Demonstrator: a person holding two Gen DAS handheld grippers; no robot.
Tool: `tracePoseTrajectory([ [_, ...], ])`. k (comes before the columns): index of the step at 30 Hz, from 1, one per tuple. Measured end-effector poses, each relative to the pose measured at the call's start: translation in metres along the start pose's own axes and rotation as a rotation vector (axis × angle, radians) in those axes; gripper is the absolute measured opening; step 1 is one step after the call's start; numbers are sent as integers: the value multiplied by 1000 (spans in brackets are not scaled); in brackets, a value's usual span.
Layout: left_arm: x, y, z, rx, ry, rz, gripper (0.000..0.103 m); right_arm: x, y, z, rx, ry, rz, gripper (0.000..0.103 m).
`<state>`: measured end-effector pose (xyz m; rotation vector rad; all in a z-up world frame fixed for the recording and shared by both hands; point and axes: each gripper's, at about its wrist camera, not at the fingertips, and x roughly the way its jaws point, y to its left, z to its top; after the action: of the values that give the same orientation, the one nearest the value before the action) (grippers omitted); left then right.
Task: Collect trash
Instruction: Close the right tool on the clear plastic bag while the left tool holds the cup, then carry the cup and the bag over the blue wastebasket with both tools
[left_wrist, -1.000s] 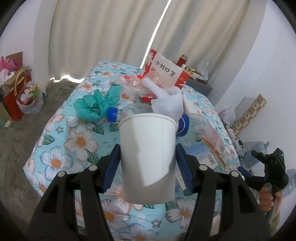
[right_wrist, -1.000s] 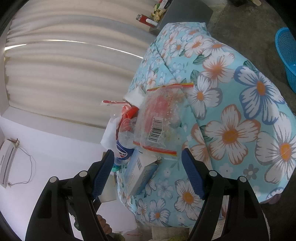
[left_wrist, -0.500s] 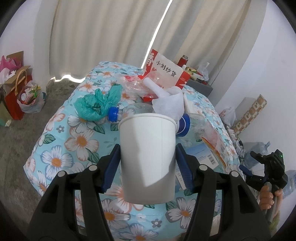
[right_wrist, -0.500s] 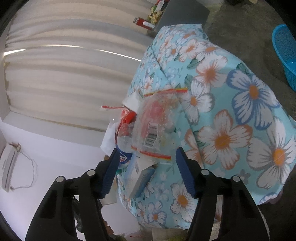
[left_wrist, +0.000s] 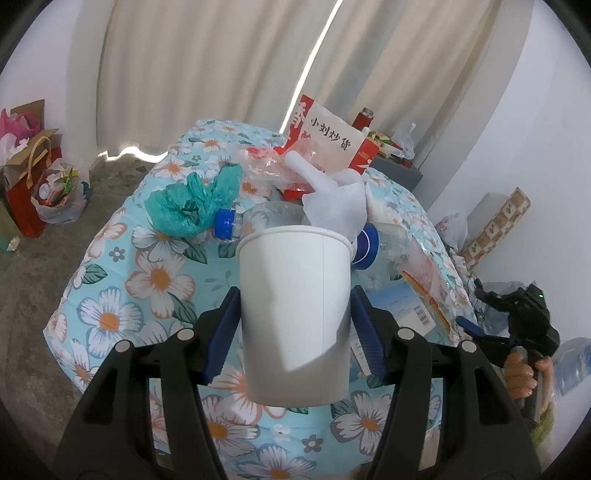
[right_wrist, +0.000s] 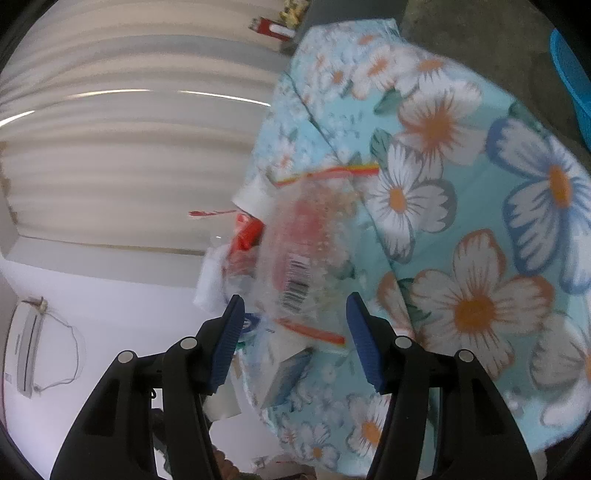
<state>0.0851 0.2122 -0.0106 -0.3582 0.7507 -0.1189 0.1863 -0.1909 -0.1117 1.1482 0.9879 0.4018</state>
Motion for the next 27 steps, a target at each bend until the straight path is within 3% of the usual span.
tracePoseTrajectory([
  [3, 0, 0, 0, 0, -1, 0, 57, 16, -5, 5, 21, 29, 0, 57],
  [10, 2, 1, 0, -2, 4, 1, 57, 16, 14, 4, -45, 14, 34, 25],
  [15, 2, 0, -1, -2, 2, -3, 57, 14, 22, 8, -70, -1, 46, 14],
  [19, 0, -2, -1, 6, -6, -7, 57, 2, 30, 8, -96, -23, 93, 9],
  [27, -7, -6, 2, 14, -28, -16, 57, -37, 43, 5, -132, -94, 220, 7],
])
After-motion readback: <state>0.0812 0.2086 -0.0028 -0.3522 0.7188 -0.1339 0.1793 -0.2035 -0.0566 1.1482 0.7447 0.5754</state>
